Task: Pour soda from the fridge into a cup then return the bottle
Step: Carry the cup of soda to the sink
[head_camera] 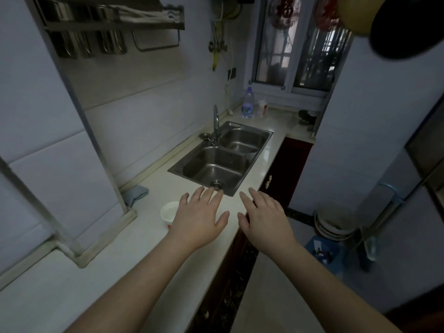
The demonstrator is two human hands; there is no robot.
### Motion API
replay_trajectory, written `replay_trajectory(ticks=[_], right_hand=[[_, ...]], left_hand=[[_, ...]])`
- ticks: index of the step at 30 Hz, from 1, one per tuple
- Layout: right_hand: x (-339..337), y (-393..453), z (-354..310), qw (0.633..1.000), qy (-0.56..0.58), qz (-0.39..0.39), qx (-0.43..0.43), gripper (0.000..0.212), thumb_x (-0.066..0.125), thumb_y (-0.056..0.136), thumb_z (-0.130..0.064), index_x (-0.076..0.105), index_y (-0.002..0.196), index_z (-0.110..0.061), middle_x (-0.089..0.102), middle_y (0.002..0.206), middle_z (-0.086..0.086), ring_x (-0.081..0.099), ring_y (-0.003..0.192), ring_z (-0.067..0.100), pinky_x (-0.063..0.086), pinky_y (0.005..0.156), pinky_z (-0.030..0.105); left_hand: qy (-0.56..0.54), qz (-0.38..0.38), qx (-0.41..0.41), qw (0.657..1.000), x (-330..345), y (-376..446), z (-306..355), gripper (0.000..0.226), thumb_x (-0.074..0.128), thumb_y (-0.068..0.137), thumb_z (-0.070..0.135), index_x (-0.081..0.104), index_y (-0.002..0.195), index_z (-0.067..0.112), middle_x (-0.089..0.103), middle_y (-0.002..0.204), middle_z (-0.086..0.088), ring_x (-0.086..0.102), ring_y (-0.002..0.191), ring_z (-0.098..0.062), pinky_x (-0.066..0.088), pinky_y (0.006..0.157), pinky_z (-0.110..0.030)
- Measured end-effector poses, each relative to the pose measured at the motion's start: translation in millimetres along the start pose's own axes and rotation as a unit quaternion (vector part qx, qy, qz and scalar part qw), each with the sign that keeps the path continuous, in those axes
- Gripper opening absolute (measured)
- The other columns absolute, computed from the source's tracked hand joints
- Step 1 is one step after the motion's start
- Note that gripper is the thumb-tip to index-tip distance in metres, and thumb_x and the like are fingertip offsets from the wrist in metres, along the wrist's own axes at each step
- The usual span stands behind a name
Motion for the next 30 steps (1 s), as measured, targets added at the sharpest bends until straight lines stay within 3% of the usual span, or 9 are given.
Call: replay_trajectory(ticks=[3, 9, 14, 16, 20, 24, 30], right_hand=[[16, 21, -3, 1.0, 0.009, -0.012, -0.015, 0.063, 0.025, 0.09, -0.048, 0.04, 0.144, -0.019, 0.041, 0.148, 0.01, 0.039, 0.136, 0.029, 0.03, 0.11, 0.045], [59, 71, -5, 0.995, 0.027, -0.051, -0.081, 0.057, 0.037, 0.097, -0.046, 0.032, 0.147, -0.021, 0.035, 0.152, 0.008, 0.033, 0.14, 0.026, 0.025, 0.114, 0.044], [95, 127, -14, 0.984, 0.046, -0.085, -0.152, 0.062, 0.026, 0.09, -0.051, 0.049, 0.137, -0.019, 0.054, 0.138, 0.009, 0.052, 0.126, 0.028, 0.043, 0.103, 0.046], [105, 146, -21, 0.975, 0.055, -0.087, -0.198, 0.057, 0.032, 0.093, -0.049, 0.045, 0.14, -0.02, 0.049, 0.143, 0.008, 0.047, 0.13, 0.028, 0.037, 0.107, 0.045], [126, 176, -41, 0.947, 0.082, -0.109, -0.289, 0.057, 0.042, 0.095, -0.041, 0.032, 0.148, -0.022, 0.033, 0.153, 0.006, 0.031, 0.14, 0.025, 0.022, 0.114, 0.042], [141, 191, -68, 0.921, 0.101, -0.132, -0.353, 0.058, 0.037, 0.096, -0.039, 0.026, 0.15, -0.022, 0.029, 0.155, 0.005, 0.027, 0.141, 0.023, 0.018, 0.115, 0.04], [182, 194, -107, 0.89, 0.119, -0.208, -0.389, 0.065, 0.038, 0.096, -0.046, 0.015, 0.152, -0.023, 0.023, 0.157, 0.002, 0.023, 0.142, 0.02, 0.019, 0.113, 0.036]], left_hand=[[-0.007, -0.016, -0.016, 1.0, 18, 12, -12, 0.063, 0.022, 0.098, 0.057, 0.014, 0.154, 0.029, 0.016, 0.162, 0.003, 0.011, 0.149, -0.02, 0.013, 0.12, -0.047], [-0.027, -0.029, -0.078, 0.996, 54, 39, -42, 0.068, 0.029, 0.098, 0.055, 0.004, 0.155, 0.027, 0.019, 0.161, 0.001, 0.014, 0.149, -0.021, 0.014, 0.12, -0.048], [-0.004, -0.039, -0.152, 0.988, 82, 62, -75, 0.073, 0.013, 0.09, 0.058, 0.011, 0.155, 0.025, 0.025, 0.159, 0.001, 0.019, 0.147, -0.021, 0.017, 0.117, -0.046], [-0.004, -0.039, -0.187, 0.982, 89, 67, -85, 0.078, 0.012, 0.085, 0.059, 0.024, 0.153, 0.023, 0.037, 0.154, -0.001, 0.031, 0.143, -0.023, 0.027, 0.113, -0.048], [-0.009, -0.025, -0.25, 0.968, 98, 73, -105, 0.066, 0.035, 0.085, 0.052, 0.052, 0.139, 0.016, 0.061, 0.132, -0.005, 0.057, 0.122, -0.027, 0.05, 0.093, -0.05], [-0.02, -0.009, -0.303, 0.953, 106, 59, -121, 0.066, 0.034, 0.085, 0.049, 0.052, 0.139, 0.016, 0.06, 0.132, -0.005, 0.057, 0.123, -0.026, 0.05, 0.091, -0.045], [-0.136, 0.044, -0.398, 0.906, 126, 19, -146, 0.07, 0.029, 0.086, 0.054, 0.041, 0.147, 0.021, 0.049, 0.143, 0.0, 0.045, 0.132, -0.018, 0.042, 0.104, -0.037]])
Point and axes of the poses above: each hand's wrist, its own y-axis towards the middle knuckle, its own x-axis out of the palm, z = x × y, the point moved 8 cm from there along y, towards the middle knuckle
